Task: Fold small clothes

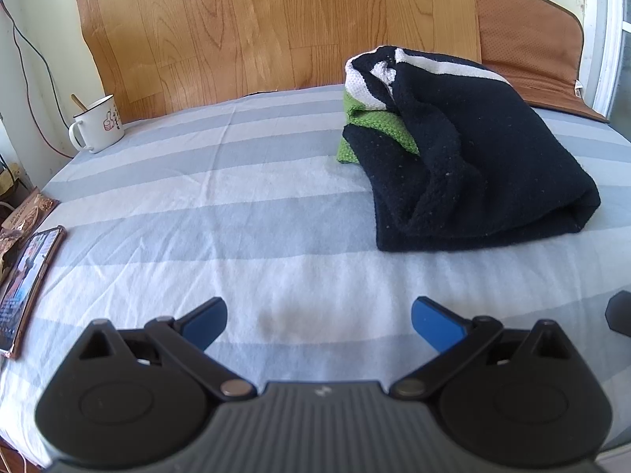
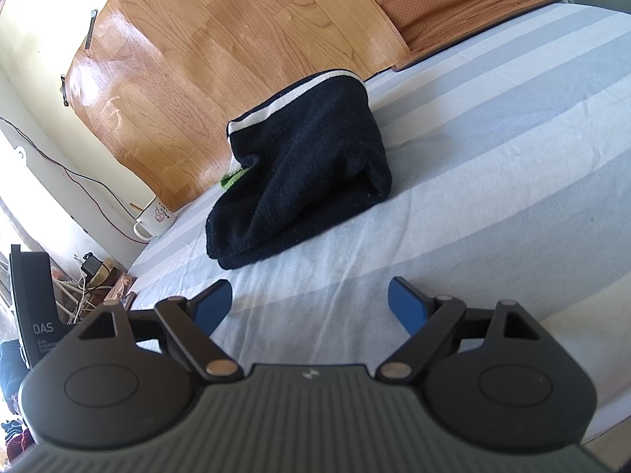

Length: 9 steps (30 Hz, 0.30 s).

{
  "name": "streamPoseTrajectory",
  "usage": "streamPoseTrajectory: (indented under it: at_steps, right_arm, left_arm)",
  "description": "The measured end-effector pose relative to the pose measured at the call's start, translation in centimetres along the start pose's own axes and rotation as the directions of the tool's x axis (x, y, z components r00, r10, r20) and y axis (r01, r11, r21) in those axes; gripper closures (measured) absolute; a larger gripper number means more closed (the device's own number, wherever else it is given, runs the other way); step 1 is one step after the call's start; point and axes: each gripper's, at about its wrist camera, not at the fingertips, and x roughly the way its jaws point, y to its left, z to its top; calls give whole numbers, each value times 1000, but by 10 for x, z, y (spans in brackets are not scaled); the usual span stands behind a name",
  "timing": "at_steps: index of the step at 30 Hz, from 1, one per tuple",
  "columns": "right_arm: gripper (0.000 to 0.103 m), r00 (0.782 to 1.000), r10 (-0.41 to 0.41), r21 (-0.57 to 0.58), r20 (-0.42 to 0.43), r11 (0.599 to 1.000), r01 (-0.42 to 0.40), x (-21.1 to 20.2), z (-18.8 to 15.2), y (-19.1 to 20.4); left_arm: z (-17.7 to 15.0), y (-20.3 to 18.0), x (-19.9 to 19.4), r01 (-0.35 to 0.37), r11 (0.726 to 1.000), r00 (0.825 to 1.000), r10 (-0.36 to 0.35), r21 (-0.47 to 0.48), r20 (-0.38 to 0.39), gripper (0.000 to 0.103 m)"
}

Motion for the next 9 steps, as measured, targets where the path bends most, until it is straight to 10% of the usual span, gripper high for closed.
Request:
streamPoseTrajectory:
  at_steps: [9]
  right_arm:
    - [15, 1000, -9, -26, 12, 1000, 9, 1, 2, 2]
  left_arm:
    - [-1, 0, -4, 50, 999, 999, -50, 6, 12, 0]
